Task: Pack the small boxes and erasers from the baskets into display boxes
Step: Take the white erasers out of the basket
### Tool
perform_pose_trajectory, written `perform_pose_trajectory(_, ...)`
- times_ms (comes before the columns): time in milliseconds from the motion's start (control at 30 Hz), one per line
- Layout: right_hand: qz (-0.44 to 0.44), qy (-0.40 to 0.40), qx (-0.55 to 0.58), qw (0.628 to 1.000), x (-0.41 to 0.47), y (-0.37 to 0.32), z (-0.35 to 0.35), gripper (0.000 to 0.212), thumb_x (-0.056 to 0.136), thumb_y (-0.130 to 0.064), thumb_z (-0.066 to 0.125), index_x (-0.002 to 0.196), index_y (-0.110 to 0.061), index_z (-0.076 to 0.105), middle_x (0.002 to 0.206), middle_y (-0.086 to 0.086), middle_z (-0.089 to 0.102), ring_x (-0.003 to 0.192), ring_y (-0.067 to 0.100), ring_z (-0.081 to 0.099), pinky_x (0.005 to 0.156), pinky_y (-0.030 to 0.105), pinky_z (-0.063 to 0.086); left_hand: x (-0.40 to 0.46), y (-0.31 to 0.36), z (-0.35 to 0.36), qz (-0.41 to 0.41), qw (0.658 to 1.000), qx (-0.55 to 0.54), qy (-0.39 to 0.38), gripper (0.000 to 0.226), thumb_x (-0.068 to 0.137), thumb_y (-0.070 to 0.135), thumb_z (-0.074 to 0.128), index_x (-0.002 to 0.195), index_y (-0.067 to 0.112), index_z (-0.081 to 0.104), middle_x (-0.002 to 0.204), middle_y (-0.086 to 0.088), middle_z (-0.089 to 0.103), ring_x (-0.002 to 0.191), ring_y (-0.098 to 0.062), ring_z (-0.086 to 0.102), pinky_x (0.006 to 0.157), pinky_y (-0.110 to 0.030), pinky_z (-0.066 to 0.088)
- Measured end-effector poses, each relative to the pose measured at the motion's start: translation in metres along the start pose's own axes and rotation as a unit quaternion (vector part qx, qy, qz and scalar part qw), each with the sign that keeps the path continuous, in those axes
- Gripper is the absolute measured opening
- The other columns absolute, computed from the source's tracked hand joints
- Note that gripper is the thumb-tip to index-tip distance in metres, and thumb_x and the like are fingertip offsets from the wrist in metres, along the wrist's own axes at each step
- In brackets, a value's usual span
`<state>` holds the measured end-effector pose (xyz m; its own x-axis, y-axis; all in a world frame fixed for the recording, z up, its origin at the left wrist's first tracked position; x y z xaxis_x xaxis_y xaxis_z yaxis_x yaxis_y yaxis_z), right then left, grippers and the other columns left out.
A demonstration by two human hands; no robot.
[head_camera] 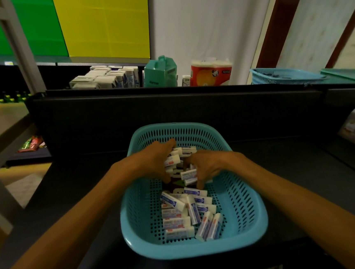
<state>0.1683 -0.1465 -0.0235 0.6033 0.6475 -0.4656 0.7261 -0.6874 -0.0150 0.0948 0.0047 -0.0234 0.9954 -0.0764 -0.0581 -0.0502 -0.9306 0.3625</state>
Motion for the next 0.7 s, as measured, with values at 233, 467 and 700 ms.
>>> perform_pose_trajectory(233,-0.009,0.015,0.011,1.0,-0.004,0.002,0.0,0.079,0.069,-0.036,0.082,0.136,-0.017,0.044,0.132,0.004,0.049,0.114,0.023,0.049,0.091,0.033,0.046,-0.001,0.003,-0.003,-0.001,1.0,-0.01,0.005,0.069,0.063,0.021,0.082,0.113,0.032,0.036,0.097,0.012,0.047,0.089,-0.01,0.051,0.074,-0.025,0.045)
perform_pose_trajectory(467,-0.024,0.156,0.052,0.986,-0.015,0.006,-0.006,0.062,0.064,-0.037,0.082,0.116,-0.025,0.051,0.11,-0.002,0.06,0.096,0.016,0.057,0.083,0.038,0.052,-0.002,0.004,-0.006,0.025,0.999,-0.011,0.03,0.066,0.061,0.023,0.084,0.104,0.033,0.035,0.094,0.011,0.051,0.085,-0.01,0.054,0.069,-0.024,0.043)
perform_pose_trajectory(700,-0.029,0.275,0.147,0.95,-0.048,0.016,-0.012,0.053,0.063,-0.027,0.084,0.106,-0.028,0.053,0.105,-0.008,0.058,0.093,0.011,0.056,0.08,0.033,0.051,-0.009,0.01,-0.014,0.044,0.996,-0.02,0.071,0.07,0.062,0.023,0.084,0.112,0.027,0.035,0.093,0.011,0.049,0.082,-0.009,0.053,0.066,-0.021,0.039)
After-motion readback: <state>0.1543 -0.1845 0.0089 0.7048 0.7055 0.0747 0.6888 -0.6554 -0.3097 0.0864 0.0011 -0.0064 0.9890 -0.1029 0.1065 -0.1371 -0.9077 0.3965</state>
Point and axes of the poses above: each hand's wrist, its own x-axis towards the middle knuckle, its own z-axis out of the palm, y = z × x, the point moved 1 cm from there along x, towards the middle knuckle
